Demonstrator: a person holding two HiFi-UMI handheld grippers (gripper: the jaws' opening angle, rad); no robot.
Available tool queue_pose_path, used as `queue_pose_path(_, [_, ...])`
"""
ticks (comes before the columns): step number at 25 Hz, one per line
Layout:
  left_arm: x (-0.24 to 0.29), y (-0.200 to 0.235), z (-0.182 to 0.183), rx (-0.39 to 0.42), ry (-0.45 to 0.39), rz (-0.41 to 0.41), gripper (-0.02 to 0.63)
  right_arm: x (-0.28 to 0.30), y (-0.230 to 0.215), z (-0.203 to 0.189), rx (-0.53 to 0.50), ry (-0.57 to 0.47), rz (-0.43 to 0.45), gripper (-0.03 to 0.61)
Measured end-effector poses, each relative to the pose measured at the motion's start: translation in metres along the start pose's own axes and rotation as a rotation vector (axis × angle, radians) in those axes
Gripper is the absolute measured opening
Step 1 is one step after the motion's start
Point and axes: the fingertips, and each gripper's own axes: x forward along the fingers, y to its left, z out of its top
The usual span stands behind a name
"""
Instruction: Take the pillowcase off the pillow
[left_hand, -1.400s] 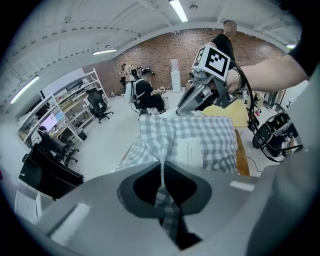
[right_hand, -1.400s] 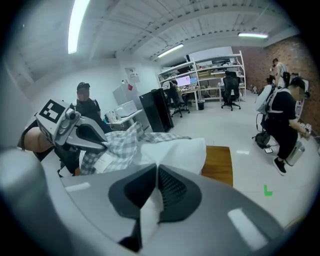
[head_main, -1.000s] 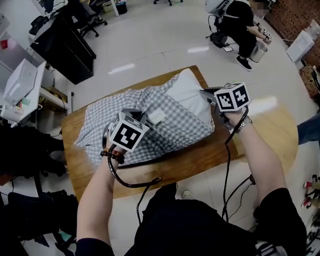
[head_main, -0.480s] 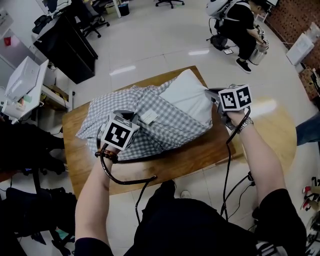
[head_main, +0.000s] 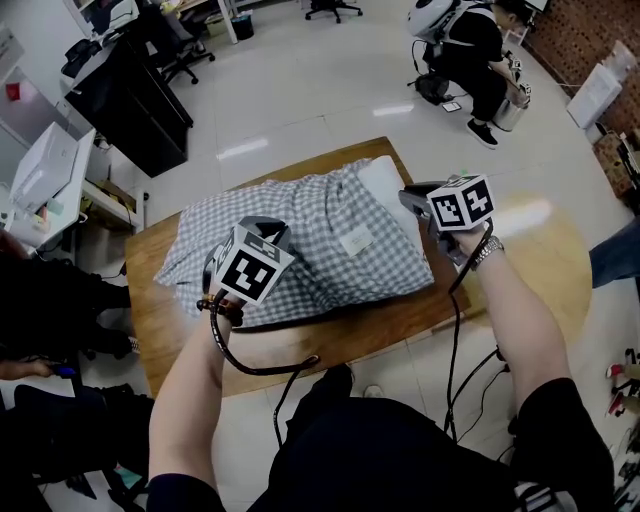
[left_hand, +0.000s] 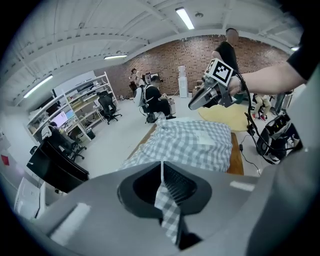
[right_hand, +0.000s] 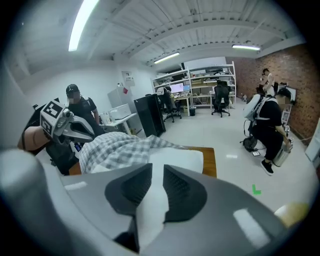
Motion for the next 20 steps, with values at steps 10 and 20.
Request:
queue_pose_path(10, [-0.008,0.035,0.019,0.03,-0.045,-0.02,0.021,0.009,0.004,0.032,0.009,-0.026,-0.053,0.106])
queue_pose_path(20, [0.023,0.08,0.047,0.027,-0.053,-0.103,0.071,0.045,-0.012,0.061,0.055,0.005,-0.085,0.161])
